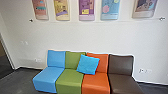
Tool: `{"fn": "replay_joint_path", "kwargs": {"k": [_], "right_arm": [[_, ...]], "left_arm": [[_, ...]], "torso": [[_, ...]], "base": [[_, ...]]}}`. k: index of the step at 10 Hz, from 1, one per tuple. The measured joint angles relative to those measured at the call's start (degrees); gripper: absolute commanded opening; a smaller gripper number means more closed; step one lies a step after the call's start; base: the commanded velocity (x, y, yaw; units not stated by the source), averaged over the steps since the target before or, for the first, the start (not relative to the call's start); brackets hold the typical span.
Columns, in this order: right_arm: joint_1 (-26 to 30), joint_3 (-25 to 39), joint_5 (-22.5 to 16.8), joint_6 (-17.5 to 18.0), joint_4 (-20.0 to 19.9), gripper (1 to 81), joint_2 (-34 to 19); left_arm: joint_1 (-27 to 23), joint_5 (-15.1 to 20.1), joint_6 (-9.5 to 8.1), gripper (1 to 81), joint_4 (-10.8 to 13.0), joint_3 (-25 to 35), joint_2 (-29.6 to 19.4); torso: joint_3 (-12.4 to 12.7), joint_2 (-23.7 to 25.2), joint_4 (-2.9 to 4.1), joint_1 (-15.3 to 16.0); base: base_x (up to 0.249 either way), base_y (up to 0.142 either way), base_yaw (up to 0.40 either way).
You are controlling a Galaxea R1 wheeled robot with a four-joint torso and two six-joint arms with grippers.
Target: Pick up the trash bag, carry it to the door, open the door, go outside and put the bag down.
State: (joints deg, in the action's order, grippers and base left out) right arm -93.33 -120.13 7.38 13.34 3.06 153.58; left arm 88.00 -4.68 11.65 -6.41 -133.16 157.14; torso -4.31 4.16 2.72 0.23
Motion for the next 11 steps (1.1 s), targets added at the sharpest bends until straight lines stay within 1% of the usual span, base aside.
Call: {"fn": "replay_joint_path", "kwargs": {"k": [2, 3, 6, 8, 9, 11], "right_arm": [[0.09, 6.23, -0.11, 0.17, -0.01, 81.1, -4.53], [0.41, 9.79, 0.06, 0.20, -0.01, 81.1, -7.08], [1.11, 18.99, 0.09, 0.68, -0.04, 81.1, -14.67], [2.46, 24.34, 0.33, 1.35, -0.11, 81.1, -19.59], [2.68, 26.61, 0.30, 2.15, -0.15, 81.1, -22.32], [3.01, 29.20, 1.05, 3.22, -0.20, 81.1, -25.66]], "left_arm": [[-0.30, 0.17, -0.16, 81.1, -0.56, 3.11, -2.56], [-0.96, 0.20, -0.17, 81.1, -1.16, 5.24, -3.33], [-3.15, 0.88, -0.17, 81.1, -5.22, 8.66, -7.35], [-4.94, 1.96, -0.20, 81.1, -6.49, 10.09, -8.66], [-5.62, 2.45, -0.17, 81.1, -7.31, 10.58, -8.77], [-7.50, 4.24, -0.20, 81.1, -8.69, 10.86, -9.36]], "torso": [[-0.50, 2.82, 0.00, 1.68], [-1.68, 4.48, 0.00, 2.62], [-7.32, 10.38, 0.00, 6.36], [-11.19, 14.43, 0.00, 8.96], [-12.35, 15.80, 0.00, 9.83], [-13.14, 18.95, 0.00, 11.87]], "base": [[0.000, 0.000, 0.000], [0.000, 0.000, 0.000], [0.000, 0.000, 0.000], [0.000, 0.000, 0.000], [0.000, 0.000, 0.000], [0.000, 0.000, 0.000]]}}
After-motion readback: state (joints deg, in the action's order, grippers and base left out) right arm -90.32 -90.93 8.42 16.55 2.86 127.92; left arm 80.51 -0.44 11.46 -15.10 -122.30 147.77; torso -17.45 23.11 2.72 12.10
